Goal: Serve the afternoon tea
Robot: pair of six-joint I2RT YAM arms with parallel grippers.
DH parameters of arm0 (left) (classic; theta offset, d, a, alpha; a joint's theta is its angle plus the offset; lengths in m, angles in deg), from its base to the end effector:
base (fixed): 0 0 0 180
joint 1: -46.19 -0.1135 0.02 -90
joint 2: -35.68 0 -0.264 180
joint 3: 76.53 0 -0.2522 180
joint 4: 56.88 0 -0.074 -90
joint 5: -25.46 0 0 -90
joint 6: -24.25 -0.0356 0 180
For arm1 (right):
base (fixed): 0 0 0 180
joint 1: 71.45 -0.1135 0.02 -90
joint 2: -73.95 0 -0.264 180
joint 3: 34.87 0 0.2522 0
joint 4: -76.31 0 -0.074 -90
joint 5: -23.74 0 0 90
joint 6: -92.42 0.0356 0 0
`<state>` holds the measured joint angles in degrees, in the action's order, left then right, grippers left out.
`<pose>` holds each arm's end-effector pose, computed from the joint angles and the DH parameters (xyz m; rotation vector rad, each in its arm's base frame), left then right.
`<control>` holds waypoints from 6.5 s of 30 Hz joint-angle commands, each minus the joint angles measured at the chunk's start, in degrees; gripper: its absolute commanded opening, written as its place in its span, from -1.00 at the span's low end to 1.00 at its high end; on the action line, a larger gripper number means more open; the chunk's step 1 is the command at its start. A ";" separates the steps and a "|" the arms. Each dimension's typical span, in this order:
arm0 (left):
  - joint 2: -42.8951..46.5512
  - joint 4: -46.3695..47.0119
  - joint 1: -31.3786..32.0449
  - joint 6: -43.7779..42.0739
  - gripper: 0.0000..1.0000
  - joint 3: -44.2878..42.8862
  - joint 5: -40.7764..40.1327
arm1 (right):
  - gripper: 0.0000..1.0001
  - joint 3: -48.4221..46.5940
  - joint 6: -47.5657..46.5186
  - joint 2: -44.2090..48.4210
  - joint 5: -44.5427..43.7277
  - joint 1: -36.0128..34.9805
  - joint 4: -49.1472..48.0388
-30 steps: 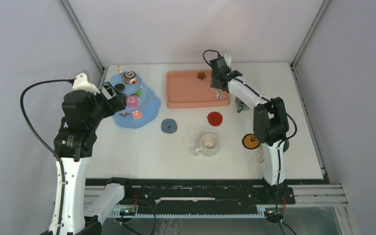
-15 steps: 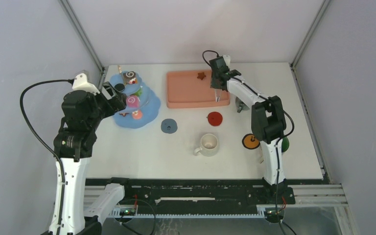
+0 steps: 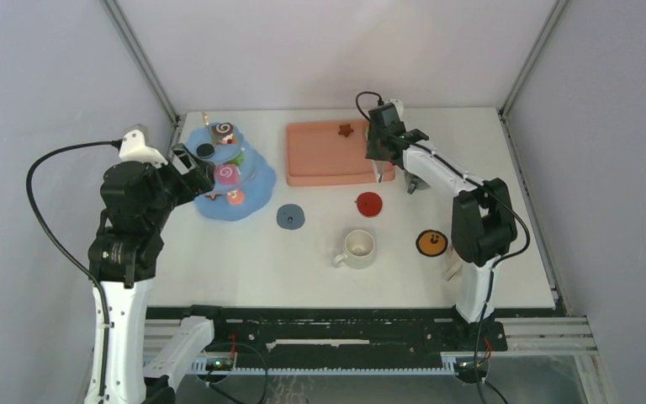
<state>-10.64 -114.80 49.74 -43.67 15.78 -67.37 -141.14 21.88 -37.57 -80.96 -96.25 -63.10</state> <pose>0.1318 -0.0064 0.4399 -0.3346 1.8374 -0.2640 0.4064 0.1778 0.2582 0.0133 2.3390 0.0778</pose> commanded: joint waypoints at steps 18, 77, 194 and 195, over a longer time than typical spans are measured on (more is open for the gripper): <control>4.18 0.23 -0.59 -0.55 0.72 1.16 -1.11 | -0.36 7.04 -1.77 12.95 2.65 -16.50 -4.07; 4.92 0.04 -0.61 -0.75 0.72 1.86 -1.04 | -0.01 -18.40 -5.66 -10.87 6.13 -31.27 2.89; -26.21 27.02 51.12 -10.67 0.98 23.57 -0.26 | 0.73 36.18 6.88 49.85 6.60 12.26 7.24; -27.43 27.36 51.12 -10.66 0.96 23.31 -0.21 | 0.73 36.66 6.82 50.55 6.69 12.62 7.40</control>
<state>-34.43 -94.37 100.75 -52.85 38.97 -66.05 -105.49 28.44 9.99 -74.71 -84.51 -56.07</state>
